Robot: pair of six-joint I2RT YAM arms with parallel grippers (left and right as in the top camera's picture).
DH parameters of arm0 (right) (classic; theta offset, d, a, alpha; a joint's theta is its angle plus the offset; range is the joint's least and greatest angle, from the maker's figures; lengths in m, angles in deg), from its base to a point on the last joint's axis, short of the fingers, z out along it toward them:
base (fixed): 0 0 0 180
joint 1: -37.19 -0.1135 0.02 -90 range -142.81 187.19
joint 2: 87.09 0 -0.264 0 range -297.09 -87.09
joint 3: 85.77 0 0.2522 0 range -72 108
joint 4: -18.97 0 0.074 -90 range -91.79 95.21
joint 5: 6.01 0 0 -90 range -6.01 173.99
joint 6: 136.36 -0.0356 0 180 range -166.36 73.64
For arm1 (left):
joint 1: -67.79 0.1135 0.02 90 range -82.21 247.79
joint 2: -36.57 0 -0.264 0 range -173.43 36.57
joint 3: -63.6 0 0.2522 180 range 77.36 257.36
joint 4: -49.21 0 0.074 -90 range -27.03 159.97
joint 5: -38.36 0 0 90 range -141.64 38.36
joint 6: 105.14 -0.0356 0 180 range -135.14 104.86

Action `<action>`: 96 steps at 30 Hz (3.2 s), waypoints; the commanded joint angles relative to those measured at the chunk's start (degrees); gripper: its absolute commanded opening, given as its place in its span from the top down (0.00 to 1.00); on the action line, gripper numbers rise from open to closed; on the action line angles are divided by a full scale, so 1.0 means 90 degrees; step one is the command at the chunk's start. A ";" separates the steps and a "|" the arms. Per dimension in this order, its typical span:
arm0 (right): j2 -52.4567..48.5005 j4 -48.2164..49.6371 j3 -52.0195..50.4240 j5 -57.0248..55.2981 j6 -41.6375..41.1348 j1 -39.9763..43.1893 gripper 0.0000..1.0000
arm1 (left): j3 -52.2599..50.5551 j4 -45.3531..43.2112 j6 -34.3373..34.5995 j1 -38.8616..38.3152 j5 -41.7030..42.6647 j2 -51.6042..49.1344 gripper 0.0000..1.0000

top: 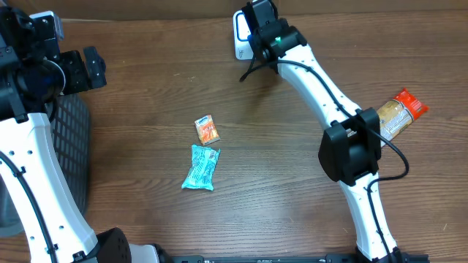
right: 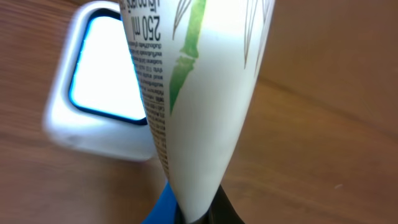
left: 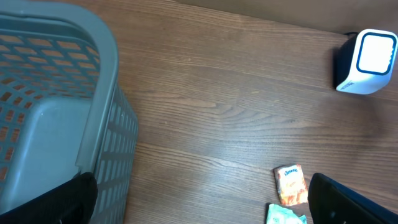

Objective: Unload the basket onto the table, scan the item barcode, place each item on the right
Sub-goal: 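Hold the white tube barcode in front of the scanner, then carry the white tube right and lay it beside the spaghetti pack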

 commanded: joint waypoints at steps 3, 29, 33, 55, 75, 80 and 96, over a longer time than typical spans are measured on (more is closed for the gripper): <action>-0.0197 0.0918 0.0228 -0.1515 0.1297 -0.0129 0.96 | 0.0036 -0.0019 -0.0095 0.0024 0.0041 -0.0019 0.00; -0.0993 0.2555 0.0046 -0.2676 0.3495 -0.0340 0.96 | 0.0036 -0.0019 -0.0092 0.0024 0.0041 -0.0019 0.00; -0.0993 0.2521 0.0049 -0.2676 0.3495 -0.0357 0.96 | 0.0036 -0.0019 -0.0095 0.0024 0.0041 -0.0019 0.00; 0.0585 0.0163 0.0063 -0.1382 0.0636 -0.0420 0.96 | 0.0036 -0.0019 -0.0095 0.0024 0.0041 -0.0019 0.00; 0.2936 -0.3908 -0.0996 0.3322 -0.4116 0.2108 0.96 | 0.0036 -0.0019 -0.0095 0.0024 0.0041 -0.0019 0.00; 0.2936 -0.2965 -0.2591 0.4600 -0.4036 0.2866 0.96 | 0.0036 -0.0019 -0.0092 0.0024 0.0041 -0.0019 0.00; 0.2936 -0.1200 -0.5680 0.4490 -0.3917 0.4432 0.96 | 0.0036 -0.0019 -0.0095 0.0024 0.0041 -0.0019 0.00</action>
